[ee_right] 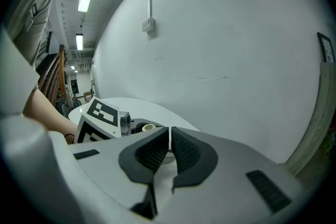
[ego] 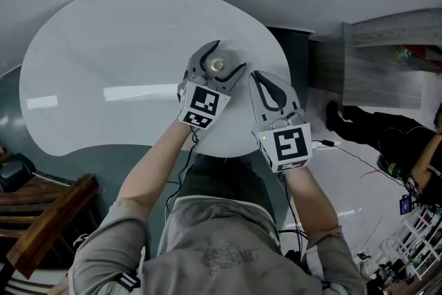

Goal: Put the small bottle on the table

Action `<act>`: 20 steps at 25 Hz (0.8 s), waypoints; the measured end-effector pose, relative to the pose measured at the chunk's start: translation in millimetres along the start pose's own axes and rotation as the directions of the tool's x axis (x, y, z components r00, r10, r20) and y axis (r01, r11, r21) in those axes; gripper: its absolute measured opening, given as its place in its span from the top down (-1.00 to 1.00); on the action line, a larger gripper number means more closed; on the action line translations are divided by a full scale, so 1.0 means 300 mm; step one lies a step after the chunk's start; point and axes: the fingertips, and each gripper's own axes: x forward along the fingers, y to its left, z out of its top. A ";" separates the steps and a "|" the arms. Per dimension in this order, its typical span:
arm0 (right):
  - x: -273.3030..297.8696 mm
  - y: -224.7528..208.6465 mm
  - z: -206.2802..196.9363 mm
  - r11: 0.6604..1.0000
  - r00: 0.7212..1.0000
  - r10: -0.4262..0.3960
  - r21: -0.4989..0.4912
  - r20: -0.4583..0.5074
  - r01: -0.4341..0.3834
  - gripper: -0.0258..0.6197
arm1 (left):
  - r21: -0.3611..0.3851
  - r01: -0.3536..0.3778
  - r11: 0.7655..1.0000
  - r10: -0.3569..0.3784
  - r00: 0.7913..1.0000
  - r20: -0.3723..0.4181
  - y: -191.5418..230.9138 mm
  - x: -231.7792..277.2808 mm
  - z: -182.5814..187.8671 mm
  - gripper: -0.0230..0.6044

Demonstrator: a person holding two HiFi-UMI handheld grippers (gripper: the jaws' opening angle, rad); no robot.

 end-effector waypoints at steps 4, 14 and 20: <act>-0.010 0.019 -0.017 1.000 1.000 0.014 -0.001 -0.019 -0.014 0.82 | 0.008 0.003 1.000 -0.003 1.000 -0.031 -0.001 -0.001 -0.006 -0.17; -0.048 0.021 0.017 1.000 1.000 0.010 -0.017 -0.022 -0.010 0.82 | -0.032 -0.056 0.998 0.053 0.996 -0.073 0.011 -0.050 -0.014 -0.17; -0.112 0.021 0.130 0.999 1.000 0.000 -0.047 0.017 0.001 0.82 | -0.039 -0.089 0.995 0.086 0.994 -0.063 0.020 -0.139 0.074 -0.17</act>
